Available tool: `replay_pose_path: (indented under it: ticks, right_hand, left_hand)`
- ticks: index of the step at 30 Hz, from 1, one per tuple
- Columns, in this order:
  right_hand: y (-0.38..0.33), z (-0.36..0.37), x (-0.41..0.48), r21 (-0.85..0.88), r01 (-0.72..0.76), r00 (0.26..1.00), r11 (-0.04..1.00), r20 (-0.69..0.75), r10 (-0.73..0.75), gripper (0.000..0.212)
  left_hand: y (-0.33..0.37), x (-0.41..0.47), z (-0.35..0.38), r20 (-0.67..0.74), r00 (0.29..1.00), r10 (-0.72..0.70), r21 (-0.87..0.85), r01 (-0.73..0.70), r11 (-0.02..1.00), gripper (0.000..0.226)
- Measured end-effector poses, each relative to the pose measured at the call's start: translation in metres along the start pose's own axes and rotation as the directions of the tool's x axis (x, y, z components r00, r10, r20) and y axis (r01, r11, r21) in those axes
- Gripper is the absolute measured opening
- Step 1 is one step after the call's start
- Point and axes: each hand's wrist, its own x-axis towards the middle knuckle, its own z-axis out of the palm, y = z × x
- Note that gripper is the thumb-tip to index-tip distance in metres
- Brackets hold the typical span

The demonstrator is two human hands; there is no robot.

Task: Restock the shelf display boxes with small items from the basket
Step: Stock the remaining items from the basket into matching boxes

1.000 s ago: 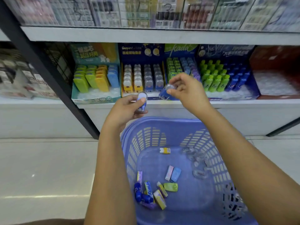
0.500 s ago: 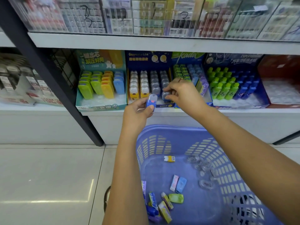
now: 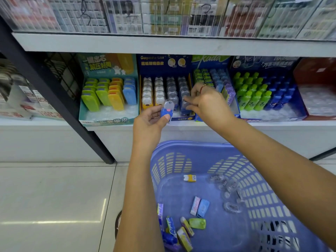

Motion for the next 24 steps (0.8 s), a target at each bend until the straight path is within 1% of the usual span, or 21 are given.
replay_pose_path:
  ticks: [2, 4, 5, 7, 9, 10, 12, 13, 14, 15, 16, 17, 18, 19, 20, 21, 24]
  right_hand:
    - [0.004, -0.002, 0.001, -0.022, -0.030, 1.000, 0.999, 0.009, 0.030, 0.030]
    - [0.002, -0.008, -0.002, -0.147, 0.026, 0.999, 0.989, 0.043, -0.020, 0.032]
    - [-0.001, -0.011, -0.005, -0.159, 0.062, 0.996, 0.985, 0.073, -0.051, 0.033]
    - [-0.010, -0.017, -0.013, -0.008, 0.096, 0.994, 0.995, 0.044, -0.095, 0.036]
    - [-0.022, -0.017, -0.019, 0.230, 0.087, 0.996, 0.969, -0.017, -0.085, 0.035]
    - [-0.027, -0.017, -0.020, 0.321, 0.067, 0.998, 0.945, -0.019, -0.064, 0.033]
    - [-0.033, -0.018, -0.019, 0.454, 0.015, 1.000, 0.891, -0.007, -0.013, 0.026]
    - [-0.035, -0.020, -0.016, 0.496, -0.007, 1.000, 0.868, -0.014, 0.015, 0.023]
    - [-0.036, -0.022, -0.013, 0.502, -0.012, 0.999, 0.865, -0.025, 0.029, 0.022]
    - [-0.036, -0.022, -0.009, 0.473, -0.012, 0.999, 0.881, -0.034, 0.032, 0.021]
    - [-0.035, -0.020, -0.006, 0.409, -0.003, 0.999, 0.913, -0.042, 0.022, 0.021]
    - [-0.034, -0.017, -0.004, 0.337, 0.011, 0.999, 0.941, -0.046, 0.005, 0.020]
    - [-0.032, -0.013, -0.002, 0.281, 0.016, 0.999, 0.960, -0.039, -0.005, 0.019]
    - [-0.030, -0.009, 0.000, 0.242, 0.020, 1.000, 0.970, -0.027, -0.014, 0.019]
    - [-0.028, -0.005, 0.001, 0.212, 0.026, 1.000, 0.977, -0.012, -0.024, 0.019]
    - [-0.027, -0.001, 0.001, 0.185, 0.034, 0.999, 0.982, -0.003, -0.034, 0.018]
    - [-0.025, 0.006, 0.007, 0.123, 0.050, 0.999, 0.991, -0.016, -0.049, 0.019]
  left_hand:
    - [0.001, 0.000, 0.002, 0.001, 1.000, 0.017, -0.005, -0.017, 1.000, 0.027]
    - [0.001, -0.001, 0.004, 0.000, 1.000, 0.020, 0.006, -0.020, 1.000, 0.028]
    - [0.001, -0.002, 0.004, 0.001, 1.000, 0.021, 0.013, -0.021, 1.000, 0.029]
    - [0.002, -0.005, 0.006, 0.012, 0.999, 0.036, 0.022, -0.036, 0.999, 0.029]
    - [0.004, -0.007, 0.007, 0.024, 0.997, 0.067, 0.025, -0.068, 0.997, 0.028]
    - [0.006, -0.007, 0.007, 0.035, 0.996, 0.083, 0.017, -0.084, 0.996, 0.028]
    - [0.010, -0.008, 0.006, 0.054, 0.993, 0.107, 0.011, -0.107, 0.994, 0.029]
    - [0.011, -0.008, 0.006, 0.054, 0.991, 0.122, 0.034, -0.124, 0.992, 0.029]
    - [0.011, -0.007, 0.005, 0.045, 0.988, 0.149, 0.102, -0.153, 0.983, 0.031]
    - [0.010, -0.006, 0.004, 0.042, 0.981, 0.189, 0.224, -0.193, 0.955, 0.033]
    - [0.007, -0.004, 0.003, 0.057, 0.971, 0.230, 0.378, -0.234, 0.896, 0.037]
    - [0.004, -0.003, 0.002, 0.090, 0.963, 0.253, 0.520, -0.262, 0.813, 0.040]
    - [0.000, -0.002, 0.001, 0.130, 0.961, 0.245, 0.627, -0.271, 0.730, 0.041]
    - [-0.004, -0.001, 0.001, 0.162, 0.964, 0.212, 0.697, -0.264, 0.667, 0.043]
    - [-0.008, -0.001, 0.002, 0.179, 0.968, 0.176, 0.736, -0.251, 0.629, 0.044]
    - [-0.011, -0.001, 0.002, 0.182, 0.971, 0.155, 0.754, -0.239, 0.612, 0.044]
    - [-0.015, 0.000, 0.002, 0.165, 0.971, 0.171, 0.752, -0.236, 0.615, 0.044]
